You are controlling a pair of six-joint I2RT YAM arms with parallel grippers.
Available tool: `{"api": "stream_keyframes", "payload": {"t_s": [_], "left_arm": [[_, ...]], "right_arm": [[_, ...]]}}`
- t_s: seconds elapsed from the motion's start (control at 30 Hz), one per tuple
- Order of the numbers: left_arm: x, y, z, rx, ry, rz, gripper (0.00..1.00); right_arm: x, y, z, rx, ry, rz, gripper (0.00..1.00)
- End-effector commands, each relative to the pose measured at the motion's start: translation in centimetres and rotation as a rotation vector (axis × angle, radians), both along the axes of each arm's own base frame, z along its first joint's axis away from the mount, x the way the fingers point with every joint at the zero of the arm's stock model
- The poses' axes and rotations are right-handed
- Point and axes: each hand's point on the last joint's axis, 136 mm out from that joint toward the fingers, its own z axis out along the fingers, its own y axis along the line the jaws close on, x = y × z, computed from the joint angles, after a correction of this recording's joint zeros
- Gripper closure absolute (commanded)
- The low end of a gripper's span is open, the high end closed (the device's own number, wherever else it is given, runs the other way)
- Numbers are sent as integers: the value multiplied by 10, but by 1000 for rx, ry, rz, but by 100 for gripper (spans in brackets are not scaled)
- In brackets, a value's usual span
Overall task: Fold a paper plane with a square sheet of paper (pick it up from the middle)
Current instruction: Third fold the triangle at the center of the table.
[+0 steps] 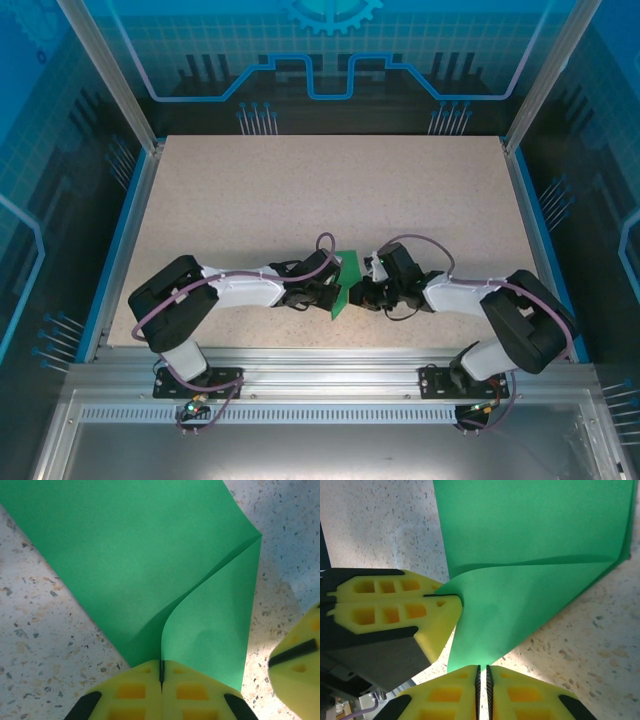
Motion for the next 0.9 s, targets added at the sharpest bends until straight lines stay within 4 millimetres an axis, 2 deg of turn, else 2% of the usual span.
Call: {"api": "stream_keyframes", "payload": {"t_s": [0.0, 0.13, 0.37, 0.53, 0.87], "left_arm": [[-1, 2, -4, 25, 24, -16, 98], [-2, 3, -4, 27, 26, -16, 98], [-1, 2, -2, 23, 22, -16, 98], [-1, 2, -2, 24, 22, -18, 98], [0, 3, -2, 16, 25, -19, 98]], "right_arm": [[3, 11, 1, 29, -14, -16, 86], [3, 17, 1, 29, -17, -7, 87], [1, 15, -15, 5, 10, -17, 87], [4, 17, -20, 10, 3, -19, 87], [-5, 19, -7, 39, -20, -13, 86]]}}
